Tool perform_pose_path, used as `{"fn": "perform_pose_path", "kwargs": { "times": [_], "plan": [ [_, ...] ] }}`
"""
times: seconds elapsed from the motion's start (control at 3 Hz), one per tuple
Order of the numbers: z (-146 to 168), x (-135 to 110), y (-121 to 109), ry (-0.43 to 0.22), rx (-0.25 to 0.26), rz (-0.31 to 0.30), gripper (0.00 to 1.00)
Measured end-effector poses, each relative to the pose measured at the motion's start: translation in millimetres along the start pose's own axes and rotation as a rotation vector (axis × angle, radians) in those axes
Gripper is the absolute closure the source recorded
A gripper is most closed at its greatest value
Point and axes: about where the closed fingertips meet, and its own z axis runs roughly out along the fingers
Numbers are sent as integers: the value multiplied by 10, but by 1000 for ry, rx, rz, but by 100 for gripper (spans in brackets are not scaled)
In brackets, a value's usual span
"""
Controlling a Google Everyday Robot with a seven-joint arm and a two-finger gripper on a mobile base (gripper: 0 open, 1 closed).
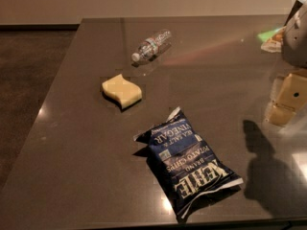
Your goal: Pick blue chip bag
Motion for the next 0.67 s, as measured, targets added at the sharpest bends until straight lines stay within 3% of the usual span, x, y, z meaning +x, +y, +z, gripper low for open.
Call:
{"fn": "perform_pose_path", "kwargs": {
  "times": [0.67],
  "plan": [
    [23,-46,81,3,-9,-7,0]
  ]
}}
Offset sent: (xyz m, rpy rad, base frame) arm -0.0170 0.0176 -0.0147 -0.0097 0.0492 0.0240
